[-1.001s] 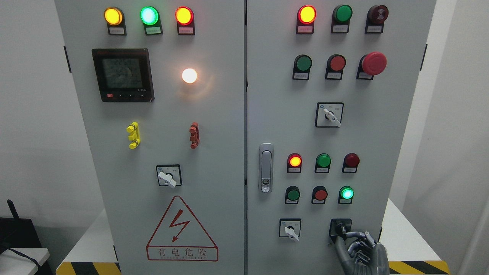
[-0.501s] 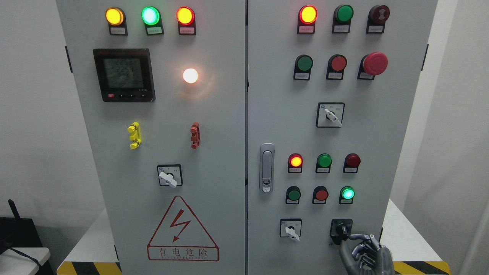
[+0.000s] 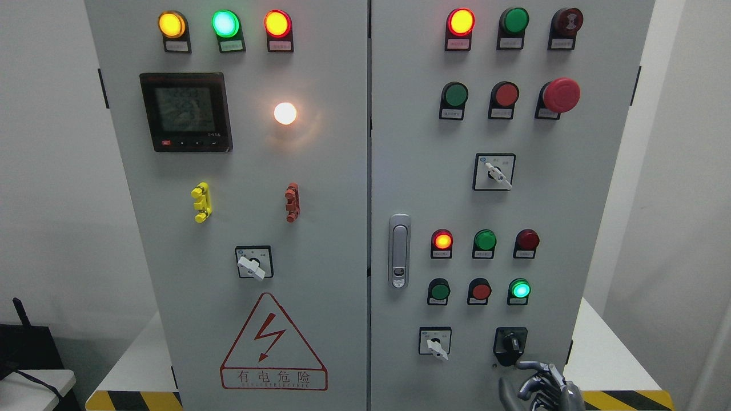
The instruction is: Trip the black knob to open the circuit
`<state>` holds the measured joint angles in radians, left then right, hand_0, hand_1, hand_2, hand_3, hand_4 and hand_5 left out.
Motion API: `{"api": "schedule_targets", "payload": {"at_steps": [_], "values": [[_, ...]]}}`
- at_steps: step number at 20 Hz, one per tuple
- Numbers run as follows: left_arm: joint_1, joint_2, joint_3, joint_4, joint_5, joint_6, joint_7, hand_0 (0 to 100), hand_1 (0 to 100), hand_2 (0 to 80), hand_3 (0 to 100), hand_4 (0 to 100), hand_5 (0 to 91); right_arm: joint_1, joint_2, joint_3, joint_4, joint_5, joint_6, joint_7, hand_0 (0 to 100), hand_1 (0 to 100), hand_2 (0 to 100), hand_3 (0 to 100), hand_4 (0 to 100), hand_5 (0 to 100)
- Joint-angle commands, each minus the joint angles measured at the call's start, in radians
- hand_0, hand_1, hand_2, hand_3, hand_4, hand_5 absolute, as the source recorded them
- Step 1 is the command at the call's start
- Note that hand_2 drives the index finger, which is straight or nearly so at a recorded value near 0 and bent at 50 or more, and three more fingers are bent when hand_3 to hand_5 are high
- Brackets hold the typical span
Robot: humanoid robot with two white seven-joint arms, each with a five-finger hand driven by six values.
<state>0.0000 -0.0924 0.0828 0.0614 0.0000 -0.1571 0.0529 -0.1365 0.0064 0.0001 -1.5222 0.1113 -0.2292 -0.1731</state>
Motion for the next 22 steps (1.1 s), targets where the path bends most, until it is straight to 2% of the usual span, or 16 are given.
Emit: {"api": "schedule_targets", "payload": {"at_steps": [1,2,3,4,5,6,8,10,13,15,17,22], "values": [[-0.008,0.0,0.0,0.0,-0.034,0.001,0.001,12,39,0.0,0,0,0.0,0.083,-0.016,-0.014,0.0,-0.008,-0.1,0.027,13,66,27,56,57,62],[-0.008,0.0,0.0,0.0,-0.034,0.001,0.001,12,39,0.0,0,0,0.0,0.101,-0.017,-0.014,0.0,-0.01,-0.134,0.033,12,65,24,50,51,55],[-0.008,0.0,0.0,0.0,-0.032,0.001,0.001,12,39,0.0,0,0,0.0,0.119,-0.017,-0.014,0.0,-0.01,-0.16,0.04,6,55,20,43,45,46],[-0.008,-0.001,0.0,0.0,-0.032,0.001,0.001,12,39,0.0,0,0,0.0,0.139,-0.022,-0.014,0.0,-0.01,-0.177,0.041,4,51,19,41,42,43],[-0.008,0.0,0.0,0.0,-0.034,0.001,0.001,12,39,0.0,0,0,0.0,0.156,-0.034,-0.014,-0.001,-0.012,-0.185,0.049,3,44,17,38,39,39],[-0.008,0.0,0.0,0.0,-0.032,0.001,0.001,12,39,0.0,0,0,0.0,0.176,-0.052,-0.014,-0.006,-0.012,-0.185,0.066,2,41,14,36,37,36],[-0.008,0.0,0.0,0.0,-0.032,0.001,0.001,12,39,0.0,0,0,0.0,0.21,-0.069,-0.015,-0.013,-0.013,-0.193,0.095,2,39,11,33,36,36],[-0.008,0.0,0.0,0.0,-0.032,0.001,0.001,12,39,0.0,0,0,0.0,0.222,-0.074,-0.014,-0.021,-0.054,-0.209,0.107,1,37,7,30,34,34],[-0.008,0.0,0.0,0.0,-0.032,0.001,0.001,12,39,0.0,0,0,0.0,0.279,-0.106,-0.009,-0.081,-0.143,-0.21,0.176,1,34,1,24,28,28],[-0.008,0.0,0.0,0.0,-0.032,0.001,0.001,12,39,0.0,0,0,0.0,0.298,-0.112,-0.012,-0.101,-0.147,-0.214,0.205,0,28,0,18,20,21],[-0.008,0.0,0.0,0.0,-0.032,0.001,0.001,12,39,0.0,0,0,0.0,0.314,-0.115,-0.014,-0.128,-0.148,-0.225,0.207,0,24,0,14,16,16],[-0.008,0.0,0.0,0.0,-0.034,0.001,0.001,12,39,0.0,0,0,0.0,0.347,-0.126,-0.022,-0.197,-0.148,-0.231,0.207,0,23,0,12,14,12]]}}
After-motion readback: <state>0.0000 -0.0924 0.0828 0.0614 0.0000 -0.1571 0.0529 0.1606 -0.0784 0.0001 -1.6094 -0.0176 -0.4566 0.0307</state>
